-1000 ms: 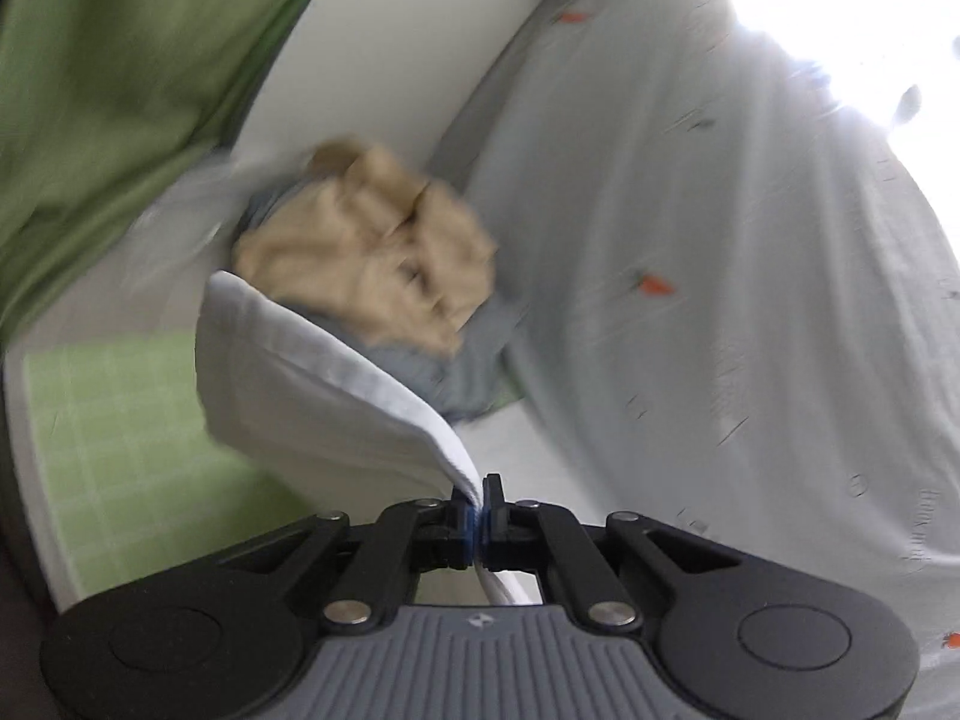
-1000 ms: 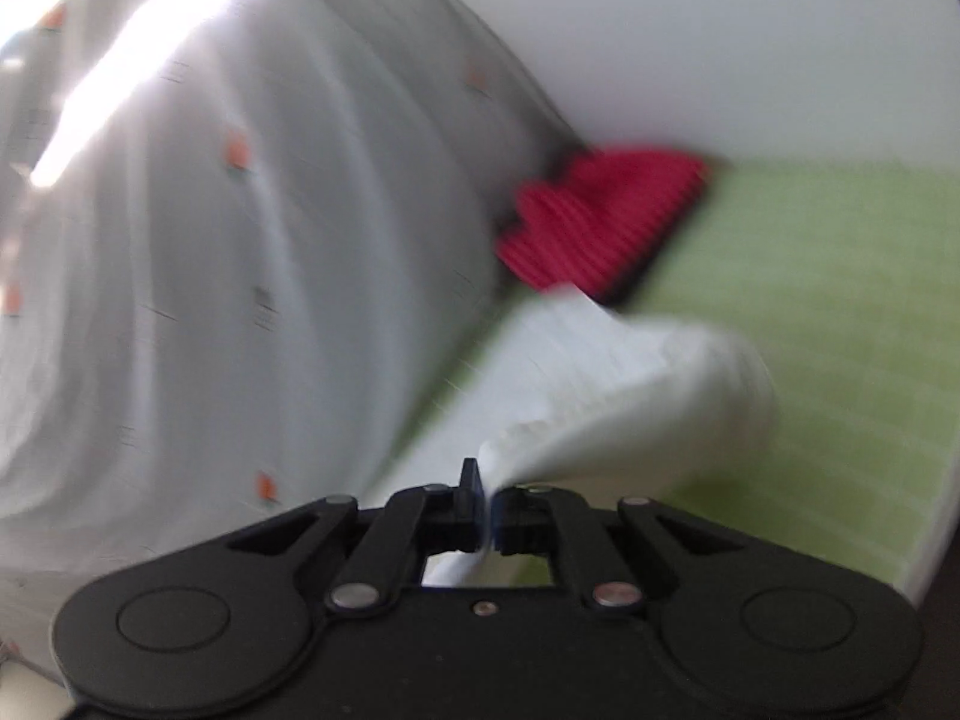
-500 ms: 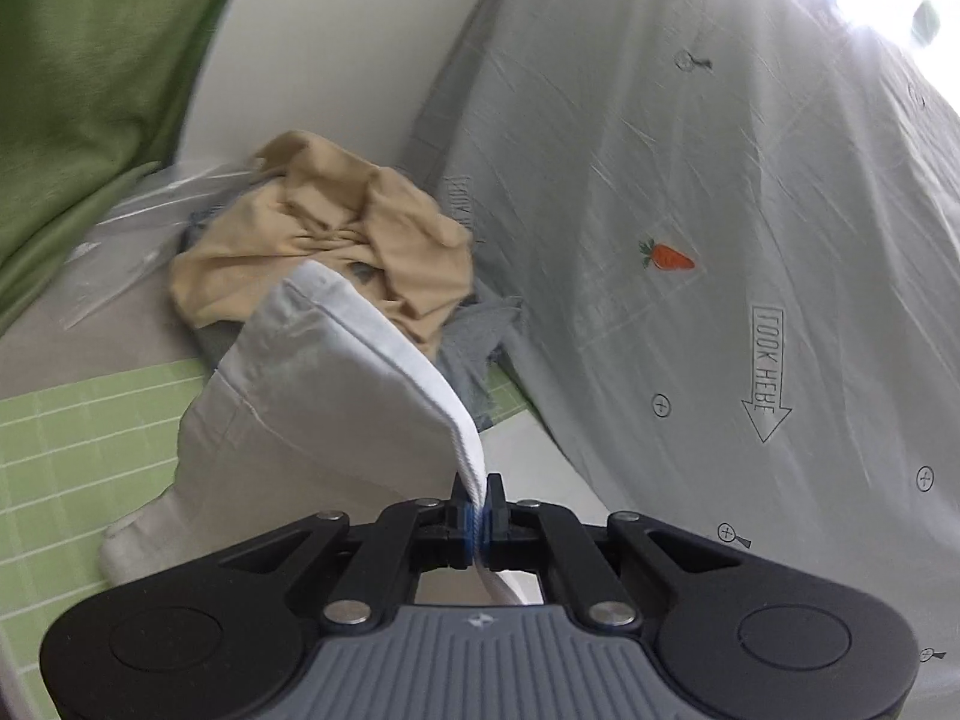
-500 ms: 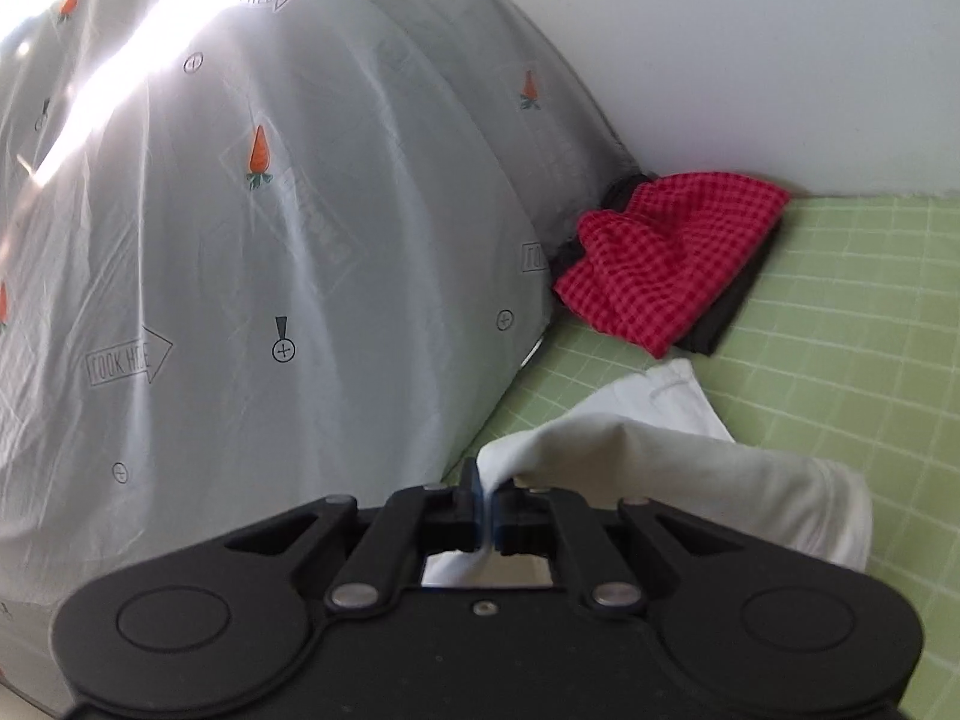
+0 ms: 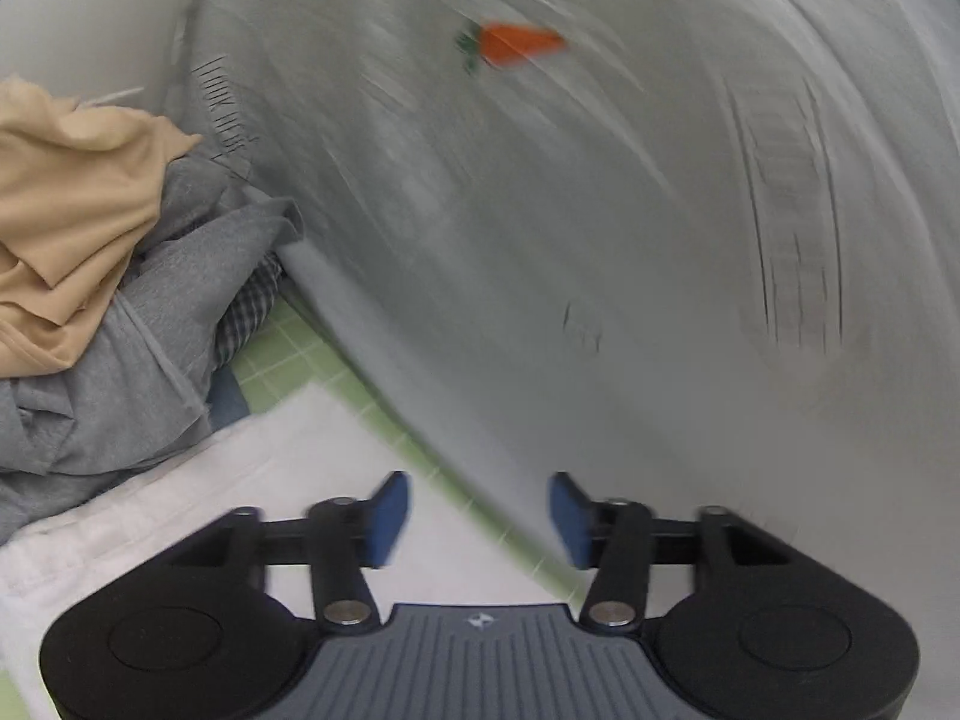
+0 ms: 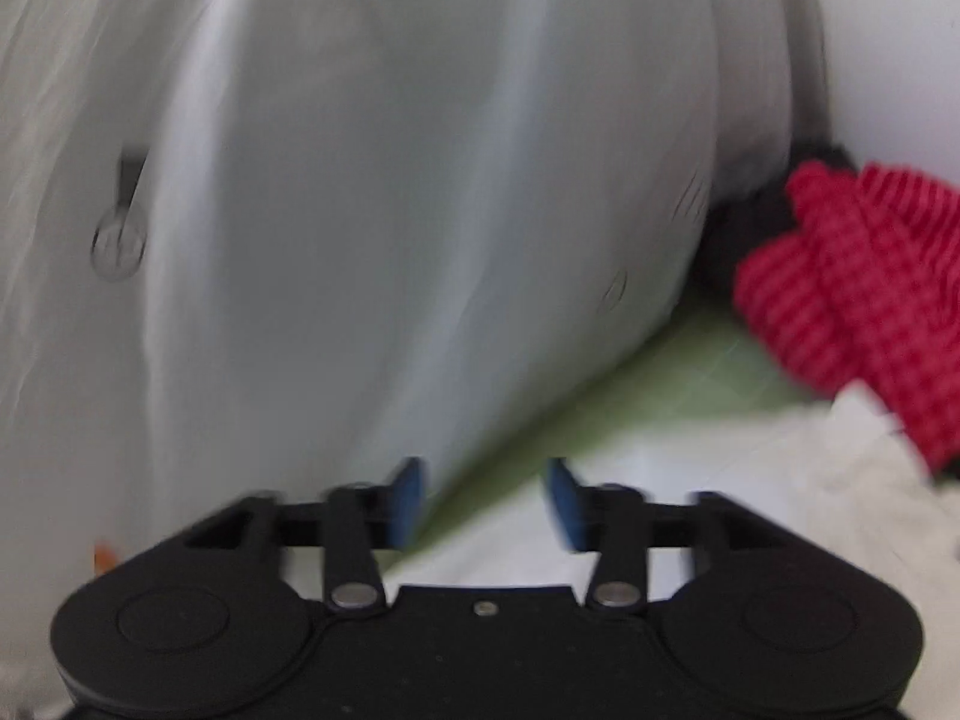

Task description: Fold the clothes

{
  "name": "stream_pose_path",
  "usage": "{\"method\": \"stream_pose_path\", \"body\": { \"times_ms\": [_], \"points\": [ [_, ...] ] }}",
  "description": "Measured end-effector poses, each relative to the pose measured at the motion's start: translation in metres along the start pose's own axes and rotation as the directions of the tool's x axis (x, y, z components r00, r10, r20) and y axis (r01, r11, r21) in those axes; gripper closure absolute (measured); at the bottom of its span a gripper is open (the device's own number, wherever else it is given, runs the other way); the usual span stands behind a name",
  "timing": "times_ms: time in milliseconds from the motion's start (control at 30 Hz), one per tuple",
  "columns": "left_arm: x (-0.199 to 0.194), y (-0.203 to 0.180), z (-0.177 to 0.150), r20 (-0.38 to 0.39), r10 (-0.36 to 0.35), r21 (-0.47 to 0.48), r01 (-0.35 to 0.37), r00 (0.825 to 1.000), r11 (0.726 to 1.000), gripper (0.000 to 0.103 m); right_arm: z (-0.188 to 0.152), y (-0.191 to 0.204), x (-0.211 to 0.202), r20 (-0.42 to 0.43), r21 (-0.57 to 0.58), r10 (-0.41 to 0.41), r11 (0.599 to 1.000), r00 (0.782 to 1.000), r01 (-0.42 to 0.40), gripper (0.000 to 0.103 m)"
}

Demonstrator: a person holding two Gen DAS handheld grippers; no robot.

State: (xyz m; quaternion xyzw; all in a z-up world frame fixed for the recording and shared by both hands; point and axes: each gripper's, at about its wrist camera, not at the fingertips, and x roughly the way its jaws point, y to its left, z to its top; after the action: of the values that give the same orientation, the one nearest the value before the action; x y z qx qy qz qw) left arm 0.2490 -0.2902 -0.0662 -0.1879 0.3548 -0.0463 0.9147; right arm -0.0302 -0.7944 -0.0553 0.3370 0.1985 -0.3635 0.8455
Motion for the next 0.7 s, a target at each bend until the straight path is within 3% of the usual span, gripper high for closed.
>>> {"method": "stream_pose_path", "body": {
  "times_ms": [133,233,300,367,500,600,667,700],
  "points": [
    [-0.020,0.010,-0.034,-0.058,0.075,0.107,-0.069,0.996,0.992,0.043,-0.057,-0.009,-0.049,-0.080,-0.050,-0.094,0.995,0.992,0.091,0.033],
    [-0.042,0.018,-0.058,-0.118,0.094,0.122,-0.080,0.989,0.989,0.043,-0.094,-0.030,-0.093,-0.141,0.057,-0.103,0.992,0.985,0.112,0.029],
    [-0.055,0.019,-0.073,-0.161,0.088,0.122,-0.069,0.983,0.990,0.042,-0.112,-0.042,-0.113,-0.173,0.135,-0.102,0.983,0.980,0.126,0.017],
    [-0.067,0.020,-0.087,-0.201,0.080,0.120,-0.056,0.976,0.991,0.042,-0.124,-0.052,-0.112,-0.202,0.224,-0.081,0.966,0.976,0.126,0.017],
    [-0.093,0.017,-0.109,-0.246,0.050,0.108,-0.024,0.968,0.994,0.042,-0.138,-0.067,-0.092,-0.220,0.426,0.061,0.904,0.974,0.040,0.017],
    [-0.116,0.016,-0.121,-0.257,0.012,0.089,0.011,0.966,0.996,0.041,-0.144,-0.055,-0.070,-0.237,0.453,0.122,0.892,0.964,-0.001,0.015],
    [-0.129,0.018,-0.125,-0.252,0.000,0.081,0.021,0.968,0.997,0.041,-0.147,-0.045,-0.059,-0.271,0.418,0.088,0.908,0.959,0.035,0.015],
    [-0.137,0.019,-0.127,-0.247,-0.007,0.077,0.026,0.969,0.997,0.041,-0.150,-0.042,-0.057,-0.274,0.401,0.083,0.915,0.958,0.036,0.024]
  ]
}}
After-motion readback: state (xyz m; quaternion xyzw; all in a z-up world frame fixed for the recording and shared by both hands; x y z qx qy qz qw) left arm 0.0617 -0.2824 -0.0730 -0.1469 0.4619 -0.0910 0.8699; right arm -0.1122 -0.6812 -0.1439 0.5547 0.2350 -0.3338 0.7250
